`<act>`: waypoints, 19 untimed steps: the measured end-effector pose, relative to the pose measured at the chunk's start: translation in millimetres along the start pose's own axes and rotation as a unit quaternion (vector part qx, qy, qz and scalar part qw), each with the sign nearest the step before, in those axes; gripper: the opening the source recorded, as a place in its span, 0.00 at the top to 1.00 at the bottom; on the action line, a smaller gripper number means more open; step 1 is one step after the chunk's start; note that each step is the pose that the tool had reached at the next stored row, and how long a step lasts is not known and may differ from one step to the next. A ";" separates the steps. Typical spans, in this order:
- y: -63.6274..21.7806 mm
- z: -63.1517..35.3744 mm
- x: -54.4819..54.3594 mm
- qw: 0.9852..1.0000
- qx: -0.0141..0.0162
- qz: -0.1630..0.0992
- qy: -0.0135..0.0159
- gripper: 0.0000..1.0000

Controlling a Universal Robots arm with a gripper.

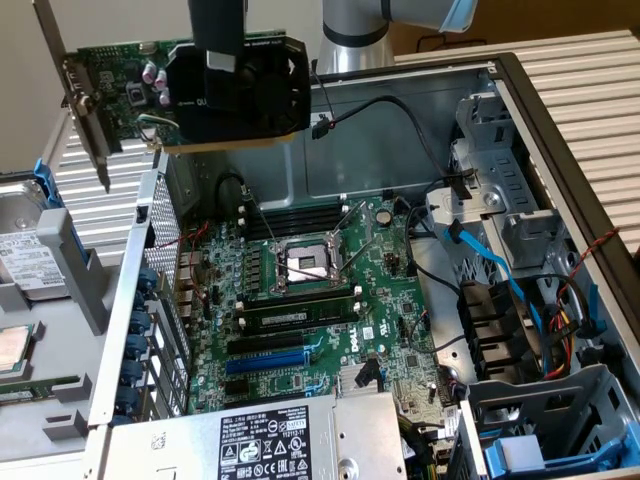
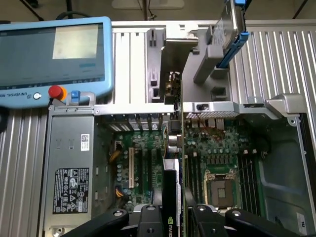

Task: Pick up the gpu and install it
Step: 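Pick up the gpu and move the gpu toward the slot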

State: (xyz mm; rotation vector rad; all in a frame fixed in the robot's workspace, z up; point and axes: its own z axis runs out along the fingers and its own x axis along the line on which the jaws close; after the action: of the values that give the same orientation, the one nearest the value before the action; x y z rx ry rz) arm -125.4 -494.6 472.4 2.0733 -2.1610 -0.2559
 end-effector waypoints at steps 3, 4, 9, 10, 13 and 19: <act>-7.3 -0.2 0.7 1.000 -0.003 -0.001 0.000 0.73; -9.4 -0.5 0.8 1.000 -0.004 -0.001 0.000 0.73; -14.2 -0.1 2.2 1.000 -0.005 -0.001 -0.001 0.73; -16.9 1.0 2.4 1.000 -0.005 -0.001 -0.001 0.73; -25.0 4.7 3.5 1.000 -0.006 -0.001 -0.001 0.73; -44.0 11.6 7.3 1.000 -0.006 -0.001 -0.001 0.73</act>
State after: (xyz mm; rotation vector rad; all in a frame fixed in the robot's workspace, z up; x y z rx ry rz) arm -85.3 -503.3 451.4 2.0706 -2.1527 -0.2688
